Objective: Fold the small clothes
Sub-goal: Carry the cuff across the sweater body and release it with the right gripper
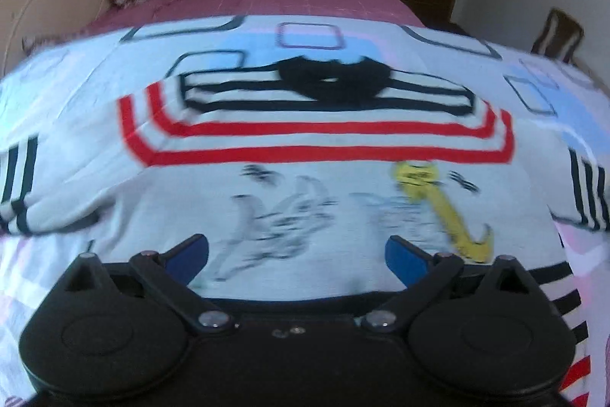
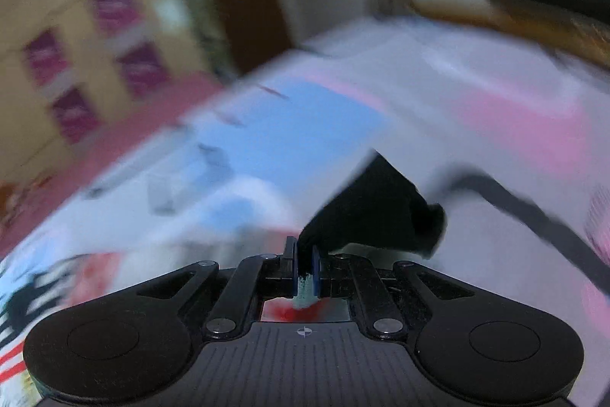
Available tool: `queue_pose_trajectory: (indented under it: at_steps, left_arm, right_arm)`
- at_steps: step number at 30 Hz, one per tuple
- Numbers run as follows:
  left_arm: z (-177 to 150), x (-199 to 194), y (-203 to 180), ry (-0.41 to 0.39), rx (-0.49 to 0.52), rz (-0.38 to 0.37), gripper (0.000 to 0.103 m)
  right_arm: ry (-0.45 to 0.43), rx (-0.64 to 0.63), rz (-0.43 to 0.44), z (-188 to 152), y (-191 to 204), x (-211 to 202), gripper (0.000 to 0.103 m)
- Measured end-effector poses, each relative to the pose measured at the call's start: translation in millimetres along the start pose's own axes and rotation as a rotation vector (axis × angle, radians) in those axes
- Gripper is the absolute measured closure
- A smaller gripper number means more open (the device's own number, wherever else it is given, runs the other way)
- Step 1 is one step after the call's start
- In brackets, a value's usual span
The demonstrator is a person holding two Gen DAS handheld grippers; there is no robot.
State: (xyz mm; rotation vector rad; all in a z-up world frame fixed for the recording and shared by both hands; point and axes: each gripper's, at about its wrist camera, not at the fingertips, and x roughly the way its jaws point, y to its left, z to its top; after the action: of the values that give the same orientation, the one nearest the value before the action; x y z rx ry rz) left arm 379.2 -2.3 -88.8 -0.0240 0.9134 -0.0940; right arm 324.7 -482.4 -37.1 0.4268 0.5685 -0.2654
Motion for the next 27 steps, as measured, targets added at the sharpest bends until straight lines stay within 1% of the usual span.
queue_pose_trajectory:
  at_steps: [1,2,3,6,8,10,11,13,14,15,16,17,18,19,20,21,23,24,26,27]
  left_arm:
    - [1,0,14,0.0,-0.012,-0.007,0.016]
    - [1,-1,25,-0.004,-0.018,-0.011,0.018]
    - [2,-2,38,-0.01,-0.025,-0.014,0.021]
    - [5,-7,66,-0.037,-0.056,-0.017,0.021]
    - [7,-12,80,-0.058,-0.08,-0.029,0.021]
    - [8,-15,91,-0.067,-0.107,-0.047,0.021]
    - [7,-16,95,-0.071,-0.112,-0.054,0.021]
    - [6,-17,102,-0.072,-0.119,-0.055,0.021]
    - [5,-16,105,-0.068,-0.122,-0.059,0.021]
    - [4,-14,107,-0.064,-0.124,-0.06,0.018]
    - [4,-12,106,-0.06,-0.125,-0.06,0.014]
    - [4,-10,104,-0.058,-0.12,-0.062,0.013]
    - [3,-9,103,-0.063,-0.111,-0.064,0.011]
    - [3,-7,99,-0.067,-0.102,-0.07,0.011]
    - [4,-5,95,-0.07,-0.096,-0.081,0.011]
    - [6,-1,89,-0.073,-0.094,-0.1,0.012]
    - [11,7,76,-0.074,-0.098,-0.152,0.017]
    - [13,13,69,-0.068,-0.099,-0.176,0.021]
    - [18,30,58,-0.046,-0.112,-0.221,0.026]
    - [19,37,56,-0.035,-0.119,-0.23,0.03]
  right_arm:
    - [0.005,-0.04,0.064,-4,29,-2,0.097]
    - [0.017,-0.077,0.116,-9,56,-2,0.097]
    - [0.035,-0.127,0.176,-18,91,-1,0.097]
    - [0.094,-0.25,0.306,-54,179,3,0.097]
    - [0.138,-0.328,0.37,-84,227,8,0.097]
    - [0.195,-0.375,0.418,-113,266,13,0.097]
    - [0.217,-0.413,0.43,-128,283,15,0.097]
    - [0.271,-0.446,0.462,-150,302,20,0.097]
    - [0.314,-0.46,0.472,-163,309,23,0.097]
    - [0.34,-0.487,0.455,-173,314,26,0.097]
    - [0.315,-0.514,0.438,-175,310,29,0.097]
    - [0.297,-0.551,0.415,-178,312,25,0.093]
    - [0.285,-0.585,0.405,-180,314,18,0.068]
    - [0.276,-0.6,0.404,-181,313,13,0.047]
    - [0.257,-0.595,0.417,-181,307,4,0.031]
    - [0.257,-0.581,0.426,-178,298,0,0.031]
    - [0.282,-0.537,0.415,-172,275,-1,0.033]
    - [0.292,-0.512,0.412,-173,265,-1,0.044]
    - [0.294,-0.461,0.38,-164,233,-8,0.055]
    - [0.289,-0.439,0.349,-157,226,-3,0.055]
